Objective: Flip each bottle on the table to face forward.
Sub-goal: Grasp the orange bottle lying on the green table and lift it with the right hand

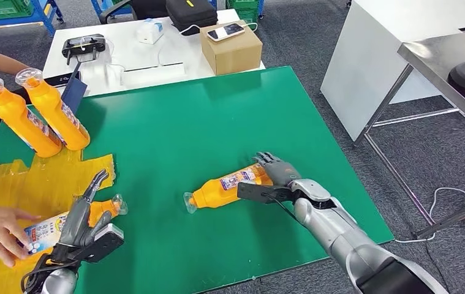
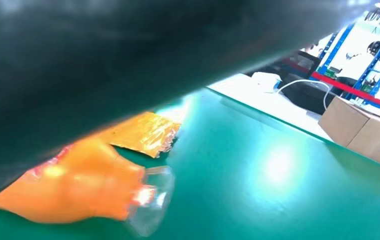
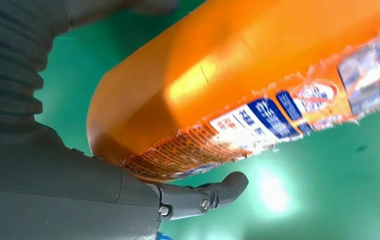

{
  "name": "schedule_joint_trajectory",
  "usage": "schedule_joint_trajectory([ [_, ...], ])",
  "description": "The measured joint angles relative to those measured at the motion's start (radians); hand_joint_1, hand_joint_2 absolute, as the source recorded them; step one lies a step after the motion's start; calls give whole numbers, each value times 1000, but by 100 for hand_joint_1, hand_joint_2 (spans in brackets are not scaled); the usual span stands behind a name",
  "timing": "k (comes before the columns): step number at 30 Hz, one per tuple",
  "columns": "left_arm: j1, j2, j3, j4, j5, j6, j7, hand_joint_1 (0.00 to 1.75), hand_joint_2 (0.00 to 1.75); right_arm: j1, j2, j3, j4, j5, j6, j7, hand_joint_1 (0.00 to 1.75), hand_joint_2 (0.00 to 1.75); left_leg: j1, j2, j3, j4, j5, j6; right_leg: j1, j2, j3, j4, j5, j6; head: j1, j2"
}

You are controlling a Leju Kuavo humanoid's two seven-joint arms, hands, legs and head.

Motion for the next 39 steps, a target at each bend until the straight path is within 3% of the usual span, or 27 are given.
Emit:
schedule_joint_trajectory([
  [7, -48, -4, -25, 26, 2, 1, -9, 0, 0, -79, 7, 90, 99, 33, 140, -23, 175, 175, 0, 1, 6, 0, -1, 0, -1, 1, 4, -1, 0, 0, 0, 0],
  [11, -64, -6, -36, 42, 5, 6, -14, 0, 175, -96, 7, 117, 125, 35, 158, -27, 175, 175, 0, 1, 10, 0, -2, 0, -1, 1, 3, -1, 0, 0, 0, 0],
  [30, -204, -9, -127, 180, 59, 50, -45, 0, 175, -122, -39, 262, 159, 3, 240, -49, 175, 175, 2, -1, 39, 0, -13, 4, -2, 1, 30, -6, -10, 1, 0, 0],
  [32, -209, -10, -130, 181, 68, 53, -45, 0, 175, -121, -37, 260, 161, -32, 229, -32, 175, 175, 2, -1, 39, 0, -13, 4, -2, 1, 30, -6, -9, 2, 0, 0],
  [35, -199, -12, -123, 168, 183, 12, -60, 0, 175, -96, -32, 209, 163, -186, 186, -42, 175, 175, 2, -1, 38, 0, -13, 4, -2, 1, 33, -6, -9, 2, 0, 0],
  [39, -160, -37, -46, 103, 507, -116, -85, 0, 175, -18, -34, 58, 131, -452, 157, -160, 175, 175, 2, 0, 33, 0, -13, 4, -2, 1, 37, -6, -6, 4, 0, 0],
])
